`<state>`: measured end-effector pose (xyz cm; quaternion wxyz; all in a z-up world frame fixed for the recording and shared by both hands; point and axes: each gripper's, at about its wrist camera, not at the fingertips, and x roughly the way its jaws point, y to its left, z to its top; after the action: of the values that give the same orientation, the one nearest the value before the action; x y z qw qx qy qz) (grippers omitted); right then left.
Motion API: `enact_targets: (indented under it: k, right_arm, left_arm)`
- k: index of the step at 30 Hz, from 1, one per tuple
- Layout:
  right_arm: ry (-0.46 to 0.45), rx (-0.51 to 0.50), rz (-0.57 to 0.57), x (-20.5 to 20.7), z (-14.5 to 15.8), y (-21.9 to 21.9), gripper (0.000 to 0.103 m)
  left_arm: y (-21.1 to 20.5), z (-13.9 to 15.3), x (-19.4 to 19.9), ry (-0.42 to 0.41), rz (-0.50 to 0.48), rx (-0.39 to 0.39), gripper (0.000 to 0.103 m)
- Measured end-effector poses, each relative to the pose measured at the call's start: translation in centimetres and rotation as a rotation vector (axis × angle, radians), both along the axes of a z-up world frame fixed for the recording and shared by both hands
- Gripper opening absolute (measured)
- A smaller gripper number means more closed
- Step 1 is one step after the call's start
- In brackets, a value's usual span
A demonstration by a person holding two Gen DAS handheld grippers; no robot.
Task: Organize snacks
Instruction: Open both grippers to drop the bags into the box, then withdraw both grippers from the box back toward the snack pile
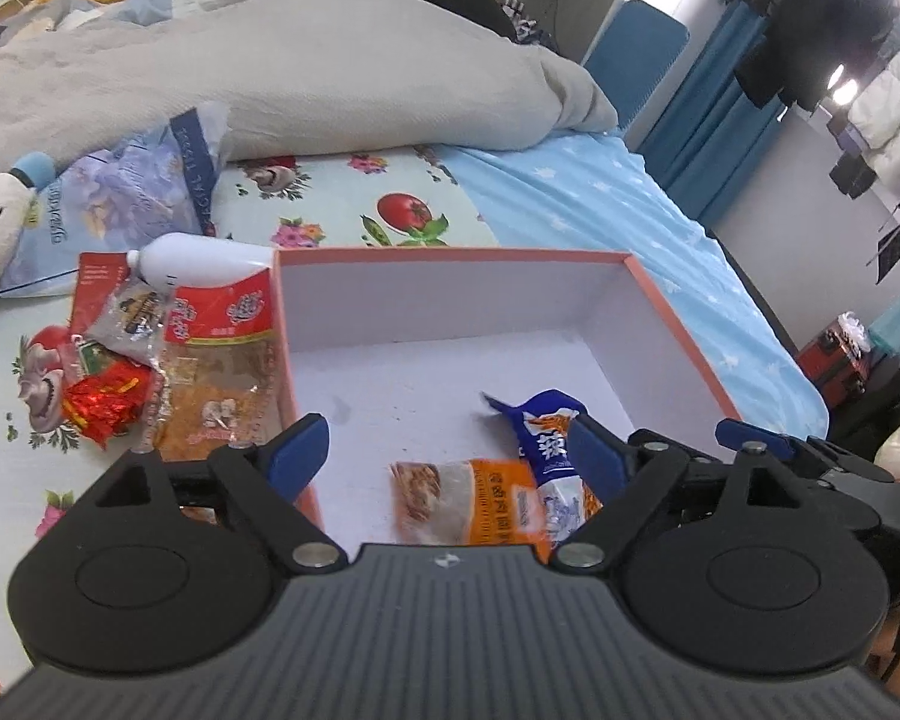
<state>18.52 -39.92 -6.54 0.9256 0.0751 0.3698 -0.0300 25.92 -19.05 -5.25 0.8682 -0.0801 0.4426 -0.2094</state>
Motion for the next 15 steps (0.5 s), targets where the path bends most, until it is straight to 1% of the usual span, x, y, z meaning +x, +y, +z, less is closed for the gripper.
enact_targets:
  k: [2, 11, 15]
  right_arm:
    - [-0.012, 0.002, -0.006, -0.3, 0.6, 0.1, 0.092]
    - [-0.090, 0.021, -0.012, -1.6, 3.8, 1.6, 0.092]
    - [-0.115, 0.027, 0.008, -2.2, 4.9, 2.7, 0.092]
  left_arm:
    - [0.7, 0.7, -0.4, -0.014, 0.005, -0.016, 0.089]
    - [3.3, 4.6, -2.8, -0.116, 0.033, -0.025, 0.089]
    - [4.5, 5.9, -3.9, -0.157, 0.042, -0.020, 0.089]
